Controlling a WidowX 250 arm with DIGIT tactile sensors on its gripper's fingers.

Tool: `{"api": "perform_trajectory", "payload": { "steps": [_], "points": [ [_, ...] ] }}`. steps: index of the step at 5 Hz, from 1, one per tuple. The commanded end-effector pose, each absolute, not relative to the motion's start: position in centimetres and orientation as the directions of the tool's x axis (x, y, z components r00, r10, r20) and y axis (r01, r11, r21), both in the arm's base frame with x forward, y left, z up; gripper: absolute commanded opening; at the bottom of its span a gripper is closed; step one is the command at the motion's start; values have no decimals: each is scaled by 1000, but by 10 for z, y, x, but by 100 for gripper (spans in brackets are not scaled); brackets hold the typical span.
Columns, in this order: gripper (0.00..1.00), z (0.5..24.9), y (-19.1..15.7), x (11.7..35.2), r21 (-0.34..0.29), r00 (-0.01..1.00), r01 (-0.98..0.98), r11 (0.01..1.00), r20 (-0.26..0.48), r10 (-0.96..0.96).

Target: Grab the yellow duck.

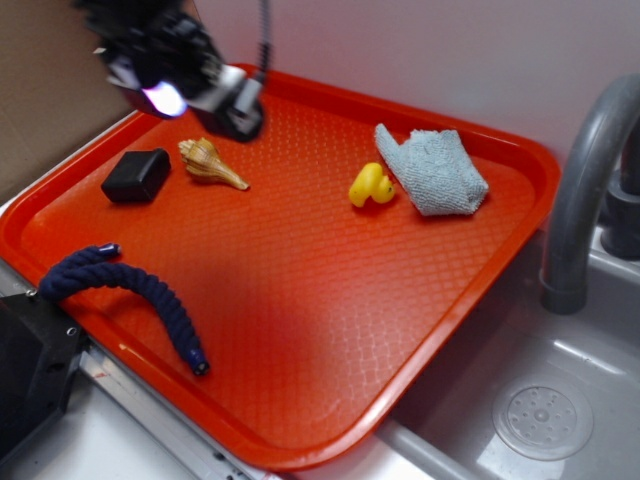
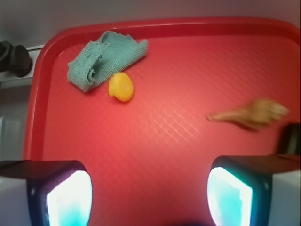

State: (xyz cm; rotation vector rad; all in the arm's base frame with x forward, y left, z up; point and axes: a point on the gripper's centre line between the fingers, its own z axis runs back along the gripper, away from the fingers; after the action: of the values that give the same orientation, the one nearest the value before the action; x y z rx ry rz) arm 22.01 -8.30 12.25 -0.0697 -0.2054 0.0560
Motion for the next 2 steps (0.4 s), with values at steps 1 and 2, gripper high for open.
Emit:
{"api": "perform_trajectory", "payload": {
  "steps": [1, 2],
  "points": [
    [100, 87, -111, 268, -24, 977, 2, 1000, 214, 3],
    [100, 71, -122, 286, -28, 979, 17, 999, 204, -11]
  ]
}}
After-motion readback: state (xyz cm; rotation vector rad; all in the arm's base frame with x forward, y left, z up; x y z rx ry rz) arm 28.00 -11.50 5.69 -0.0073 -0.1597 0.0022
